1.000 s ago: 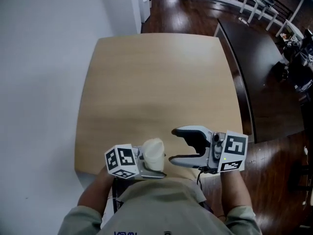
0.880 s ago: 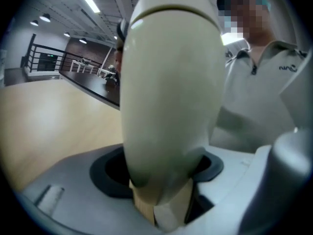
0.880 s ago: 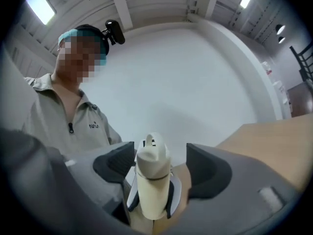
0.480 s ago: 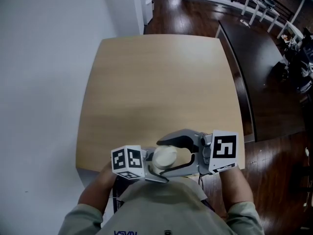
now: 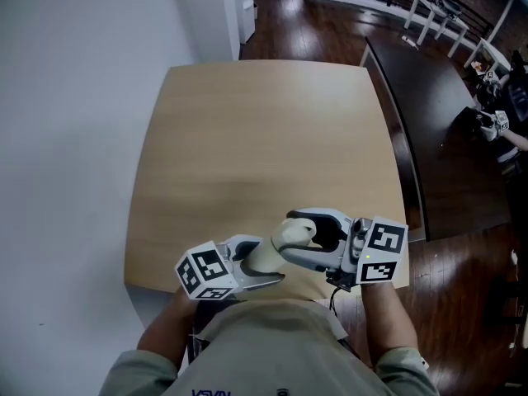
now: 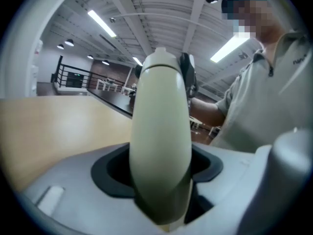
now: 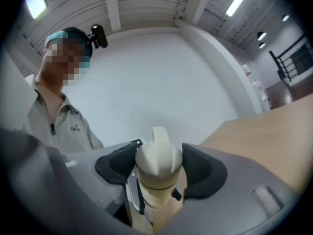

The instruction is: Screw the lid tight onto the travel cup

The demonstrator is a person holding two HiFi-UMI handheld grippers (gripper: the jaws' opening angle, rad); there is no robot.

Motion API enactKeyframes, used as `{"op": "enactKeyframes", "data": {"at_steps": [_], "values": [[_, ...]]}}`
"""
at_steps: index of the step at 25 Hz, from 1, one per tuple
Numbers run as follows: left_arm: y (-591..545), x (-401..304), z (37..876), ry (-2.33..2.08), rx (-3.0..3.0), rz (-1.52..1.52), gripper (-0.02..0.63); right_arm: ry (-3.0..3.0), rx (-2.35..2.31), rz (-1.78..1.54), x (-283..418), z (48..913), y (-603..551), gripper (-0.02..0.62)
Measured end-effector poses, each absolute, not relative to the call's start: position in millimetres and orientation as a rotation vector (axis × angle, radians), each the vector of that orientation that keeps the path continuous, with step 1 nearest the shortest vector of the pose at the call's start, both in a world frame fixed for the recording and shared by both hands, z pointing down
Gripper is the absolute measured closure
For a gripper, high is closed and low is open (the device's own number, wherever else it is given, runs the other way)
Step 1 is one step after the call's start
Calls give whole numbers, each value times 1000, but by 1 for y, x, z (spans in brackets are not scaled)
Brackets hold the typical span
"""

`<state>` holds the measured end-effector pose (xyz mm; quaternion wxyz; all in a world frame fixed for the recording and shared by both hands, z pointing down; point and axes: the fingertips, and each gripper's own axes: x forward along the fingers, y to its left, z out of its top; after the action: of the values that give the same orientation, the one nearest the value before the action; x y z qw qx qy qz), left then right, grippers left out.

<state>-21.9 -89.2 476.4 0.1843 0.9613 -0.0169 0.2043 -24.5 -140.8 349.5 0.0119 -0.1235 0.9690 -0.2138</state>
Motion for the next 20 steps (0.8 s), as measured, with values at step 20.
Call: {"op": "enactKeyframes", "data": {"at_steps": [20], "values": [[-146,-48,524,-1080,2752,1020,293,2424,-1179,-1147,-4,401,-186,305]]}}
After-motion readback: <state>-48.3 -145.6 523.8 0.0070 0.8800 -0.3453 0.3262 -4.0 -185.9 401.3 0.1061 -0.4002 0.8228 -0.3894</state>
